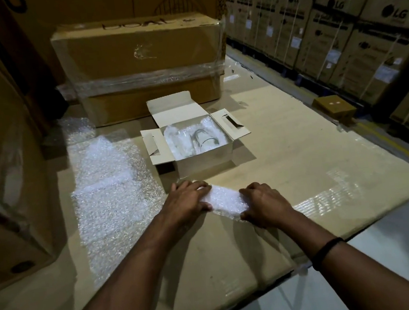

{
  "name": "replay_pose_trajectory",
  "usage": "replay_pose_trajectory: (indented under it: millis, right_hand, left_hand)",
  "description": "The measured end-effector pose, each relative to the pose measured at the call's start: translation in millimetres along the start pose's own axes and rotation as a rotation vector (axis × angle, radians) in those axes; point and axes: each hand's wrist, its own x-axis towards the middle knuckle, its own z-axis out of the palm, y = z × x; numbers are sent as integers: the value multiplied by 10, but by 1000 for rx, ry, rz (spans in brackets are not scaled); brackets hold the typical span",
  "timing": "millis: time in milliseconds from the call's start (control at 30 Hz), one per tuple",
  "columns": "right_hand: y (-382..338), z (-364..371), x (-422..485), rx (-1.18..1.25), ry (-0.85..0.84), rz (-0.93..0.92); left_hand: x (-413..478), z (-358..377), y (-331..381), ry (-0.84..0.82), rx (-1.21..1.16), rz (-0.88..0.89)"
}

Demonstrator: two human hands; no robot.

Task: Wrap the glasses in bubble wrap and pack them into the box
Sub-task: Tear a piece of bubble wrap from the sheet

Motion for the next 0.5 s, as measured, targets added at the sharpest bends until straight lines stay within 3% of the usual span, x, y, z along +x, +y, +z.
replay_pose_trajectory:
  millis: [167,333,500]
  right_hand:
    - [98,-74,162,49,-38,-9]
    - [177,-270,402,-21,-46,-196]
    - [268,-706,828,228,-62,-316]
  left_hand:
    - [-2,25,-20,66,5,6]
    - [-14,33,-18,289,56,17]
    - [54,-200,-19,560,-131,-133]
